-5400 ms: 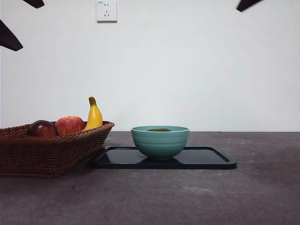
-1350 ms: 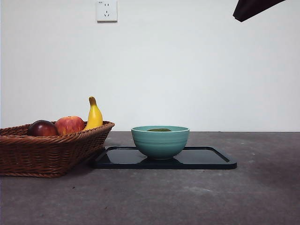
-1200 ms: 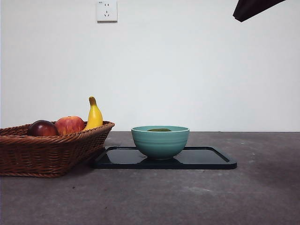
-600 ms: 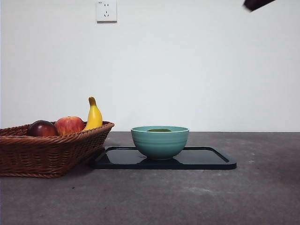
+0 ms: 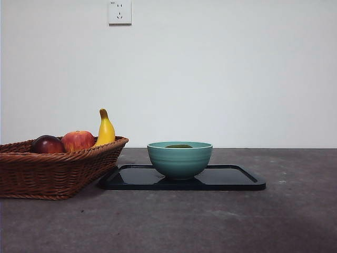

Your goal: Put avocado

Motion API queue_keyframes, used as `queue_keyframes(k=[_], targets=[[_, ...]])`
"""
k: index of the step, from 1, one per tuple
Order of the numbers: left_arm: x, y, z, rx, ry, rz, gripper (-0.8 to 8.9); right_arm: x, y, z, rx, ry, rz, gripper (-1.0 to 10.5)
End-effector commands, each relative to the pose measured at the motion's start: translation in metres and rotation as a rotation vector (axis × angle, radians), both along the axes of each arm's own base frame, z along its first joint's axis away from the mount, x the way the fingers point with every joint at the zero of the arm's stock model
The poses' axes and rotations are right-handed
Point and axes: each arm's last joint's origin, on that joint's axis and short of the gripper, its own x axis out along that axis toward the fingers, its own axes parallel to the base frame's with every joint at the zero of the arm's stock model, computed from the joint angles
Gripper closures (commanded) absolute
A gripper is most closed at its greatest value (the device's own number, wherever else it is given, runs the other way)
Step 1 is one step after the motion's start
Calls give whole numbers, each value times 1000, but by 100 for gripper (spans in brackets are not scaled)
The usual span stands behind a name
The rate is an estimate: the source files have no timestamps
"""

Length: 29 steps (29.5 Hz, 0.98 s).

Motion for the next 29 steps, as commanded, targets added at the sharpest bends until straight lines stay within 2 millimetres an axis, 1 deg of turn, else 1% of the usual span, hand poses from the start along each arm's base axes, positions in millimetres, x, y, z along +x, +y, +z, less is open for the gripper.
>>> queue_keyframes(k=[1, 6, 10, 12, 19, 23, 27, 29], targets=[[1, 0, -8, -5, 25, 3, 807, 0, -2, -20, 17, -16, -60, 937], [1, 0, -8, -5, 25, 3, 807, 0, -5, -56, 43, -5, -141, 937], [1, 0, -8, -5, 25, 3, 807, 1, -6, -76, 59, 11, -175, 937], [1, 0, -8, -5, 25, 3, 807, 2, -6, -83, 59, 20, -174, 937], [1, 0, -8, -5, 25, 3, 807, 2, -6, -96, 64, 38, -174, 937], [1, 0, -7, -5, 25, 3, 807, 2, -5, -100, 62, 76, -172, 937], [1, 0, -8, -5, 25, 3, 807, 1, -5, -109, 55, 161, -175, 937], [1, 0, -7, -5, 25, 3, 807, 1, -5, -109, 54, 163, -174, 937]])
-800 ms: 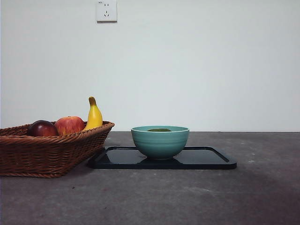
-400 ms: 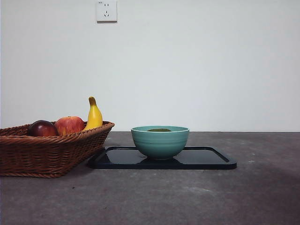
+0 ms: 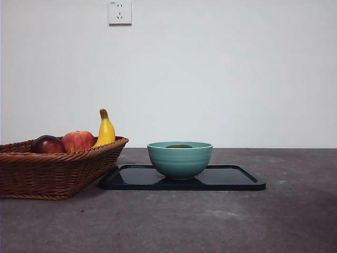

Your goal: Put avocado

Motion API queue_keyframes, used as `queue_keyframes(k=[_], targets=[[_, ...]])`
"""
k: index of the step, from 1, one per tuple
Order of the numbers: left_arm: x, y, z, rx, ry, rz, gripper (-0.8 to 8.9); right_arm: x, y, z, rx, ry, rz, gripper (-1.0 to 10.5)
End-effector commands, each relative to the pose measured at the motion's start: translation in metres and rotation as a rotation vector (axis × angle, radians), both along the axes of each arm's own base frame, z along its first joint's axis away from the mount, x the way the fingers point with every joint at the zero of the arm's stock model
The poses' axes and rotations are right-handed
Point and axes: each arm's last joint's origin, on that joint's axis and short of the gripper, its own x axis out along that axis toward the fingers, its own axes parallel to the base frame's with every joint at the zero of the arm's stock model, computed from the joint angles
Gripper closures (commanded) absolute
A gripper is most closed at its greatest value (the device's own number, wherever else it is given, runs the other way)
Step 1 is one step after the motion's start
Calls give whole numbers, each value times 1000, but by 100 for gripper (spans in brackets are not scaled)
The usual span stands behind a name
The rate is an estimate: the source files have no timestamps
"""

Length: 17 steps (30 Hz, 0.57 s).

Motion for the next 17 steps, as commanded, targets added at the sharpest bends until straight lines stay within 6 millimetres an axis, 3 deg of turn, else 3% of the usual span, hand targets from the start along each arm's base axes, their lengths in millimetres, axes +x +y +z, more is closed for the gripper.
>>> queue_keyframes(k=[1, 17], targets=[[1, 0, -7, -4, 24, 4, 807, 0, 0, -3, 16, 11, -5, 937], [1, 0, -7, -4, 24, 4, 807, 1, 0, 0, 23, -19, -6, 937]])
